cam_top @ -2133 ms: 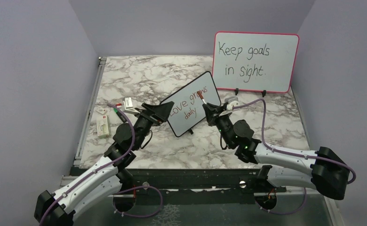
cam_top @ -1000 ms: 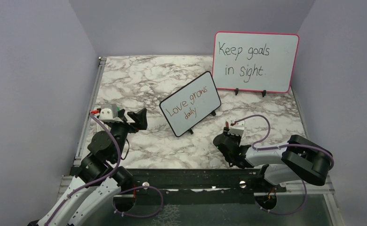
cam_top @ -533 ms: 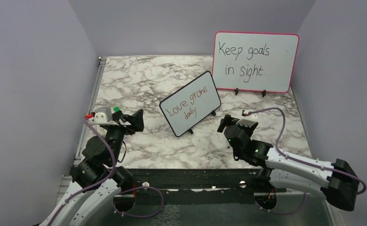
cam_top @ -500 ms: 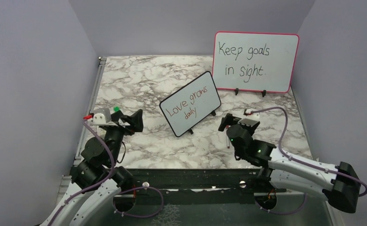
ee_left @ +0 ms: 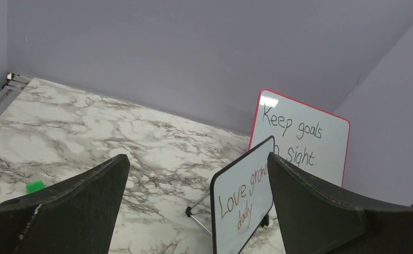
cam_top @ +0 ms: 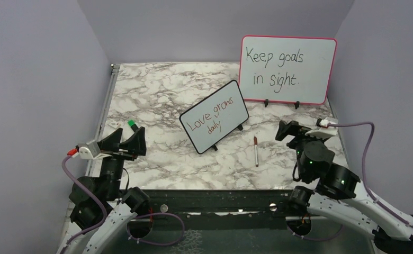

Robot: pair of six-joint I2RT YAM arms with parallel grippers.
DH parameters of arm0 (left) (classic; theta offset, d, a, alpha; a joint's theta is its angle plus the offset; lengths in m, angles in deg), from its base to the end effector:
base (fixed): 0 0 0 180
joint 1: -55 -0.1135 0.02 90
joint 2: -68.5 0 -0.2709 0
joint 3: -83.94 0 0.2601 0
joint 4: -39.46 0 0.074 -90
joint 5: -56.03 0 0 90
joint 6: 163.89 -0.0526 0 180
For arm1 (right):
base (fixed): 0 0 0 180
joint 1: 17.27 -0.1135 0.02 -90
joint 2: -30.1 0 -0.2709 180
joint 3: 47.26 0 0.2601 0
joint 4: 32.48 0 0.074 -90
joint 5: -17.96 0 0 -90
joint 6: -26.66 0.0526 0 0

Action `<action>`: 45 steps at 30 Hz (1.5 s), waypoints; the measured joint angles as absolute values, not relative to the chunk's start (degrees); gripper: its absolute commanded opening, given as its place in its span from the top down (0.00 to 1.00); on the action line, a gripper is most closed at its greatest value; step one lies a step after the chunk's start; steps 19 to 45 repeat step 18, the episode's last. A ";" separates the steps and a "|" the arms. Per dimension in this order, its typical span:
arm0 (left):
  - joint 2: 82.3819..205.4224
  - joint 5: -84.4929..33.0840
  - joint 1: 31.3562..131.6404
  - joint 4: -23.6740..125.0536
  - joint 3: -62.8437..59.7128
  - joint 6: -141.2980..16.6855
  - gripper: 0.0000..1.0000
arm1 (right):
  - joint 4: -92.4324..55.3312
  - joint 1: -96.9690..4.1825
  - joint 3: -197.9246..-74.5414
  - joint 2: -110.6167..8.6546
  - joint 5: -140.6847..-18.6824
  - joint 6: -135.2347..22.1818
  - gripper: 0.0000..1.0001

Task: Write a sentence on the whiteboard
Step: Reset both arms

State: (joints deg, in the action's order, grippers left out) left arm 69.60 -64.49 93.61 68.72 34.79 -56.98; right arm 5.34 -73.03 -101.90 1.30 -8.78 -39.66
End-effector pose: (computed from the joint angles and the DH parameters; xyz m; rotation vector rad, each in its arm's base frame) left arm 0.0448 -0.0016 0.3506 -0.2269 1.2860 -0.4992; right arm 0.1020 0.0664 0.3371 0.3027 1.6370 0.0654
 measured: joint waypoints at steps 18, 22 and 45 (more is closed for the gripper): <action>69.27 -59.09 82.13 68.72 34.62 -57.88 0.01 | 6.15 -73.03 -101.46 8.60 -7.25 -46.87 0.00; 69.27 -59.09 82.13 68.72 34.62 -57.88 0.01 | 6.15 -73.03 -101.46 8.60 -7.25 -46.87 0.00; 69.27 -59.09 82.13 68.72 34.62 -57.88 0.01 | 6.15 -73.03 -101.46 8.60 -7.25 -46.87 0.00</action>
